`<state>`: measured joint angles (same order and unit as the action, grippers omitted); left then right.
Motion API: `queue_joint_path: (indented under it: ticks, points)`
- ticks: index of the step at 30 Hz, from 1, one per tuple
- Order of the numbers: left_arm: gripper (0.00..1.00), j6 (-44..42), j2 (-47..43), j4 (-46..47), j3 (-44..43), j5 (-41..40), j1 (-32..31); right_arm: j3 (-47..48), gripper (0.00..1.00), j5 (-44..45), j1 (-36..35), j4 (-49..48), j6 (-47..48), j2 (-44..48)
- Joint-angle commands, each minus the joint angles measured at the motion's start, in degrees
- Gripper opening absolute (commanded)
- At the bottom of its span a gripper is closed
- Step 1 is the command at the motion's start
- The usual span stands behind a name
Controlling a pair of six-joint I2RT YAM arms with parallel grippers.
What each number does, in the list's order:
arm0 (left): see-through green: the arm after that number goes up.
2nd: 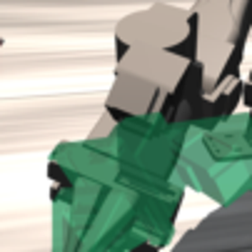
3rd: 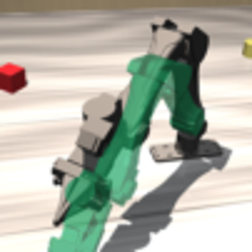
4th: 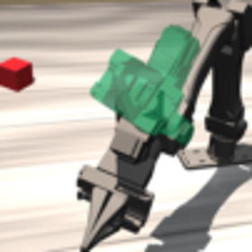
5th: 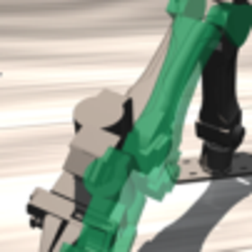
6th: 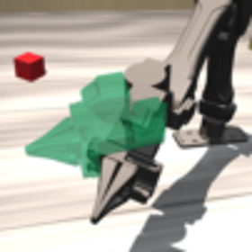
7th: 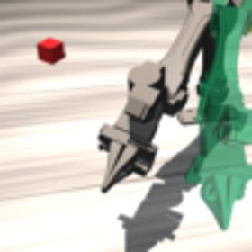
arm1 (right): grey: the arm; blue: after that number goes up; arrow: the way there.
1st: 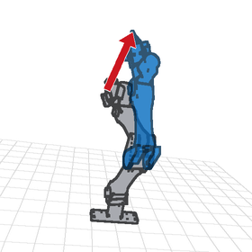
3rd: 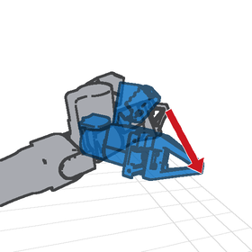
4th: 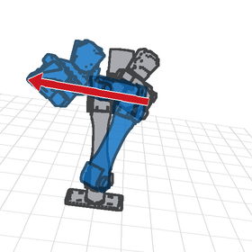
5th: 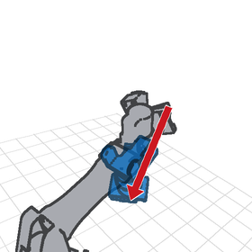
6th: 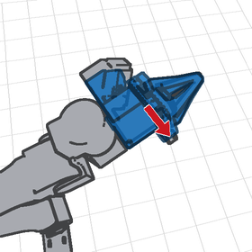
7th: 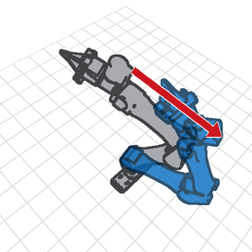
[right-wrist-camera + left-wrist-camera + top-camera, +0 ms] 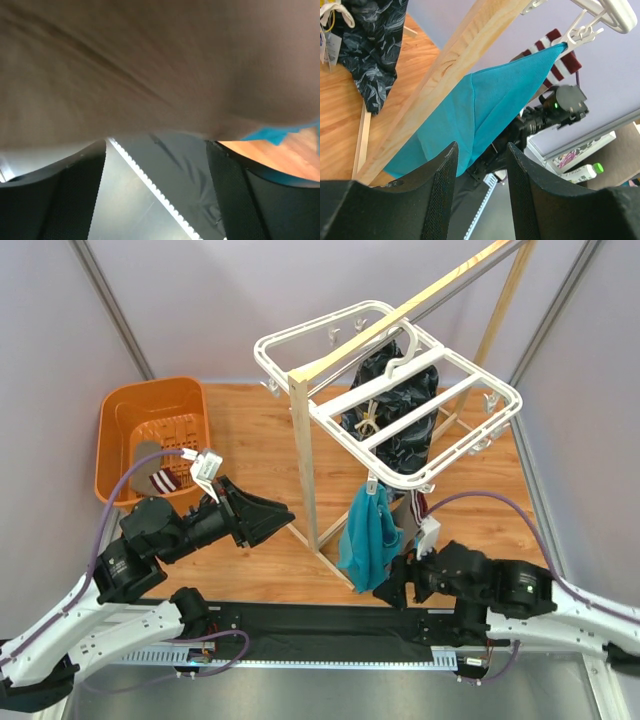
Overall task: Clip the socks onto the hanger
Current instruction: Rotate the hanger at the clothesline.
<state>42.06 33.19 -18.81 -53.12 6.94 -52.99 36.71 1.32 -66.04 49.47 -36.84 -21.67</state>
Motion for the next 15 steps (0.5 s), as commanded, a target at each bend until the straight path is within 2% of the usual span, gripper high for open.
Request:
queue_joint_path:
  ticks: [1, 2, 3, 4, 6, 9, 12, 13, 14, 15]
  points:
    - [0.51, -0.5, 0.2, 0.6, 0.5, 0.1, 0.1, 0.5, 0.83, 25.3, -14.8, -7.8, -10.5, -7.1]
    - [0.51, -0.5, 0.2, 0.7, 0.7, 0.3, 0.1, 0.7, 0.86, 34.0, -18.4, -9.6, -11.8, -8.5]
    - [0.51, -0.4, -0.1, 0.8, 1.0, 0.1, 0.1, 1.0, 0.86, 39.0, -21.5, -12.4, -12.6, -11.6]
    - [0.51, 0.1, -0.5, 1.6, 1.8, -0.1, 0.1, 1.0, 0.87, 49.3, -26.5, -13.1, -14.6, -13.5]
    - [0.51, 0.6, -0.9, 2.9, 2.8, 0.4, 0.1, 0.9, 0.90, 56.6, -27.8, -12.0, -18.4, -19.7]
    - [0.52, 1.4, -0.9, 3.3, 3.4, 1.6, 0.1, -0.1, 0.81, 64.5, -27.7, -13.6, -20.8, -27.2]
    - [0.52, 1.6, -2.1, 2.7, 3.4, 2.3, 0.1, -0.4, 0.70, 70.9, -27.1, -10.4, -28.9, -31.5]
    - [0.52, 1.7, -2.6, 2.8, 3.6, 2.1, 0.1, -0.9, 0.56, 73.1, -26.7, -8.5, -32.6, -32.0]
    - [0.52, 1.8, -3.1, 2.5, 3.8, 1.8, 0.1, -1.1, 0.47, 74.0, -25.9, -1.5, -43.4, -32.6]
    - [0.52, 1.9, -4.3, 2.4, 4.2, 1.5, 0.1, -1.2, 0.34, 74.2, -24.2, 3.4, -51.3, -33.0]
